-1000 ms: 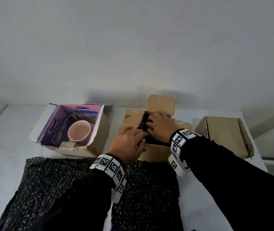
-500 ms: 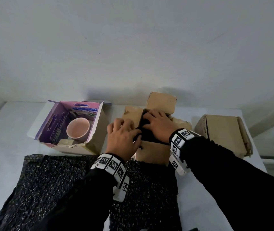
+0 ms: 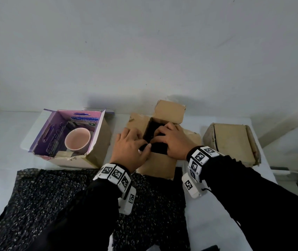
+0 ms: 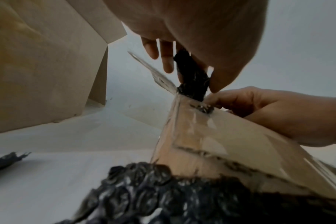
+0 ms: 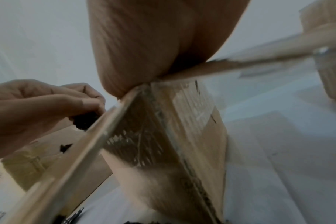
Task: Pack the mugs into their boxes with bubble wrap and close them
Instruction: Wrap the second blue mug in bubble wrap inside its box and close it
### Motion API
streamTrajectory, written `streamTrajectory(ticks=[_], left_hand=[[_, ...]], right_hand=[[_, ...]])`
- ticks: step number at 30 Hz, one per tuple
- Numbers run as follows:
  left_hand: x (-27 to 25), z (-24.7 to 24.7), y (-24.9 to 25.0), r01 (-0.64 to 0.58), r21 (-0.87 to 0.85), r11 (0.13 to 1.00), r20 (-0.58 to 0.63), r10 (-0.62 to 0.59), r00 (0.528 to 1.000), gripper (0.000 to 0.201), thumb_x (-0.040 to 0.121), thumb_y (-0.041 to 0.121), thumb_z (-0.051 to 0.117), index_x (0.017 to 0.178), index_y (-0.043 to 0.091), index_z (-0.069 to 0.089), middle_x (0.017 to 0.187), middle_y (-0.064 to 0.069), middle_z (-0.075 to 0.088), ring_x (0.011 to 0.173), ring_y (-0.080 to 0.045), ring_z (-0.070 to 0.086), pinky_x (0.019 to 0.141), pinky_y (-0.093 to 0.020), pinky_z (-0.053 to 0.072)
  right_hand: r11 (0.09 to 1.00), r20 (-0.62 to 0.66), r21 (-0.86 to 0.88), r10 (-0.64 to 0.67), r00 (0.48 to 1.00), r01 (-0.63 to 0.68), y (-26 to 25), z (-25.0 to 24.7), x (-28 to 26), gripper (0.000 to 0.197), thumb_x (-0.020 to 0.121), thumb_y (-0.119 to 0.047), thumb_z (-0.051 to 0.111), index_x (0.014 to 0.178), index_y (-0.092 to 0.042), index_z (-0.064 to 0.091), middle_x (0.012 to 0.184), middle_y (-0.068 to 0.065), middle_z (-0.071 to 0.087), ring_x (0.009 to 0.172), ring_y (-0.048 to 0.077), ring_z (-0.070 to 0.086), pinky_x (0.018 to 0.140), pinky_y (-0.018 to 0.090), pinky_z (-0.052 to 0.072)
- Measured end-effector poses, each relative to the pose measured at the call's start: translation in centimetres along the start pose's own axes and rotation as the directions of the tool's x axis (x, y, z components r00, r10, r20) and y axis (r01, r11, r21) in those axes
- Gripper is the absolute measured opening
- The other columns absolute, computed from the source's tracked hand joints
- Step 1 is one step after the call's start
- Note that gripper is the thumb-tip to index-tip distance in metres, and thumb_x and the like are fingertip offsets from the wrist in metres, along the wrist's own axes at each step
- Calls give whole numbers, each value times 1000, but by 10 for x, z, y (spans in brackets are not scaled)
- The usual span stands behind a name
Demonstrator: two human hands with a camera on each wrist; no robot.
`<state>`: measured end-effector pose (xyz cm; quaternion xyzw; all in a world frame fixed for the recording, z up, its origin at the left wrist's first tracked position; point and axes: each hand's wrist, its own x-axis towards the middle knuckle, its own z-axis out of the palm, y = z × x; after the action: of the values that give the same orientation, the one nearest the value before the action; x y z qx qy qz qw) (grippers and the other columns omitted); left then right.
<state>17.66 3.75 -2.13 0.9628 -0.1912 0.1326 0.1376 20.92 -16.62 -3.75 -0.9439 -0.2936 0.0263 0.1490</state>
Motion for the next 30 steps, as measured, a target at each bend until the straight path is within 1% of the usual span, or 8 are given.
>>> streamTrajectory(ticks=[5,7,11,15,17,20,24,30], left_hand=[[-11,0,-8,-81,-55,995,21,82,996,22,82,33,52,95,26,68,91,11,65,91,-22,52,78,-33,37],[-9,-1,-9,-87,-94,992,6,88,996,17,83,31,55,92,21,66,87,7,66,88,-24,54,77,-34,41],[-8,0,-6,-29,64,998,-36,32,999,9,72,22,77,80,22,74,91,0,59,85,-25,51,70,-29,31],[-3,0,-10,-41,43,998,47,39,998,23,63,11,83,82,21,75,83,1,63,84,-29,57,68,-37,45],[-4,-2,-9,-106,42,994,72,102,992,11,77,19,72,87,19,75,83,2,66,87,-28,59,73,-40,50],[-12,-5,-1,-132,110,985,127,118,985,32,89,38,46,89,19,72,87,5,69,94,-24,58,78,-37,46],[-19,-7,9,-87,244,966,159,48,986,43,90,47,38,85,24,73,99,5,64,105,-26,52,85,-41,36],[-18,-6,11,-40,251,967,180,-6,984,40,90,50,34,88,25,66,103,11,63,120,-25,45,99,-49,22]], right_hand=[[993,100,-109,-38,994,49,-8,-9,2,57,83,-9,53,131,-39,54,150,-9,33,136,23,20,108,47,20],[984,190,-153,-59,980,89,-11,-13,9,58,87,-11,51,138,-37,47,154,-10,30,144,19,13,113,47,14],[972,276,-224,-4,961,68,-16,-18,18,55,92,-17,48,143,-37,40,147,-2,37,136,22,29,109,46,22],[944,287,-330,114,951,-14,-28,-14,17,50,94,-22,46,140,-39,42,142,5,32,128,31,26,102,48,26],[946,276,-321,136,951,-42,-31,-11,19,46,93,-22,47,135,-39,47,138,5,34,124,31,28,98,46,27],[978,233,-188,131,964,-87,-28,-11,22,41,90,-21,50,128,-34,55,128,2,46,117,29,36,89,41,33],[985,73,142,88,993,-98,-19,-8,18,48,78,-3,55,120,-25,54,116,1,57,103,27,53,78,41,45],[996,196,-80,59,979,-44,-16,-7,14,58,87,-9,51,138,-38,46,135,-6,46,118,22,37,89,39,36]])
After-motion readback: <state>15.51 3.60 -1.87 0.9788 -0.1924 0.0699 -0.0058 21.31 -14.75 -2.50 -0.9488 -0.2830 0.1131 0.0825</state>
